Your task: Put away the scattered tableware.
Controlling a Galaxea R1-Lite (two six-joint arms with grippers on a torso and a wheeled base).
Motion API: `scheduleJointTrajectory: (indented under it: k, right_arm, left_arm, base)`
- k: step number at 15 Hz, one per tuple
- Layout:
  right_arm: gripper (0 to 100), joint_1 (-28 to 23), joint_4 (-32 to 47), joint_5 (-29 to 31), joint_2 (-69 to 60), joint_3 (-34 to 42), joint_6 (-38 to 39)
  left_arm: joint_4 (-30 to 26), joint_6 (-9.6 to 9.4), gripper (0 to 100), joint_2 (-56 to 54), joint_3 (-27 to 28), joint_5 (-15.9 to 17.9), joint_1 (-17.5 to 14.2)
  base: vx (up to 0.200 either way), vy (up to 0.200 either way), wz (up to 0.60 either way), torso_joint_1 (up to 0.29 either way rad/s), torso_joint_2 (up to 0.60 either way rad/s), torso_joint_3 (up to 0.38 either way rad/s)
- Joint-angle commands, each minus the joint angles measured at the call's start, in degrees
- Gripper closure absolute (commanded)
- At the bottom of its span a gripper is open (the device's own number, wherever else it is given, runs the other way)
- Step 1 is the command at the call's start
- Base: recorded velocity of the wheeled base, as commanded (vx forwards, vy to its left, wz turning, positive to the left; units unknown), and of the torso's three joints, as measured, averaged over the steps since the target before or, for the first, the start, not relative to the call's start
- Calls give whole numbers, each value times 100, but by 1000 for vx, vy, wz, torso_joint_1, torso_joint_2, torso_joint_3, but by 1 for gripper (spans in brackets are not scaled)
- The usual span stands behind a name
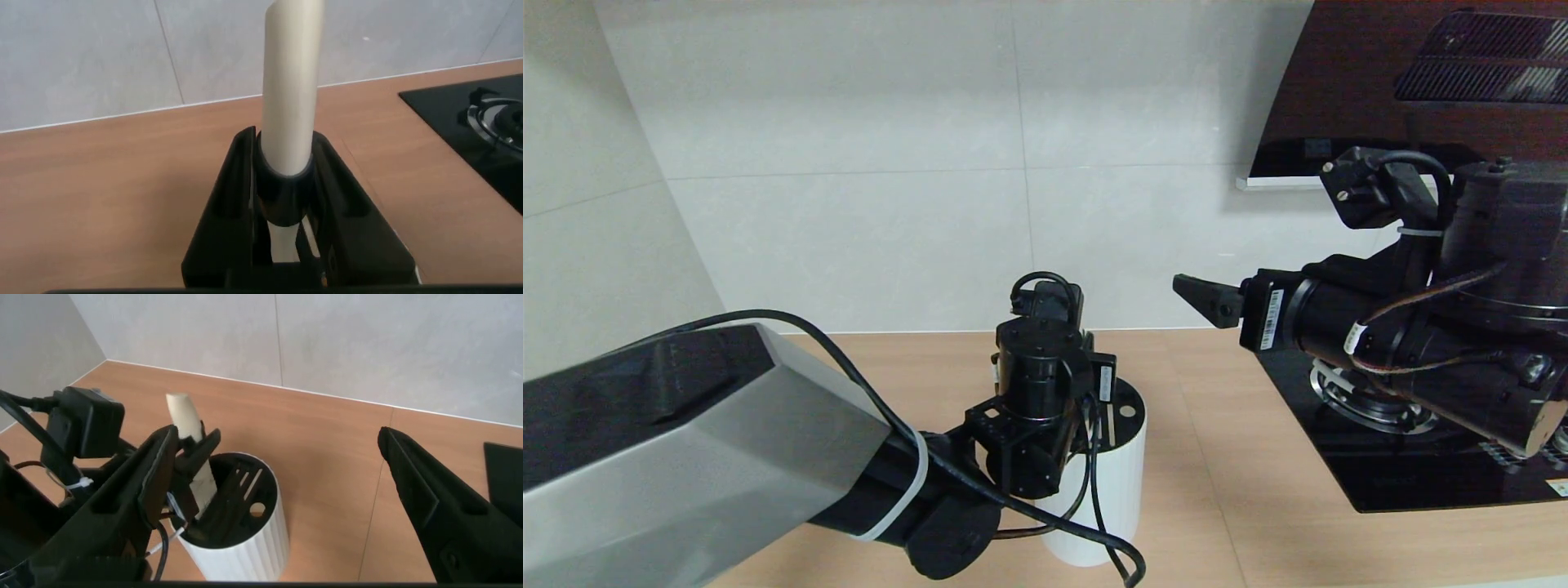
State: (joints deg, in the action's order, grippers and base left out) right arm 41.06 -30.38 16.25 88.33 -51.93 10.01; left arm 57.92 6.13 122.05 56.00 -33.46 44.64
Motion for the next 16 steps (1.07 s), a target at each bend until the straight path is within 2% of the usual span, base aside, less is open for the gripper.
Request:
scheduleJointTrajectory:
  k: [1, 2, 14, 15, 16]
  right_arm:
    - [0, 7, -3, 1, 8, -1, 1]
    - [0, 7, -3, 1, 8, 8, 1]
    - [0, 7, -3, 1, 17, 8, 1]
    - [0, 16, -3, 1, 0, 8, 1]
    - [0, 16, -3, 1, -9, 16, 1]
  left_arm:
    - [0, 2, 100, 12, -2, -2, 1]
    - [0, 2, 0, 12, -2, -2, 1]
    - [27, 2, 0, -50, -2, -2, 9]
    - [317, 2, 0, -823, -81, 42, 18]
    - [299, -42, 0, -1351, -274, 50, 9]
  base:
    - [0, 0, 0, 0, 0, 0]
    - [0, 0, 0, 0, 0, 0]
    - [0, 0, 0, 0, 0, 0]
    - [0, 0, 0, 0, 0, 0]
    - [0, 0, 0, 0, 0, 0]
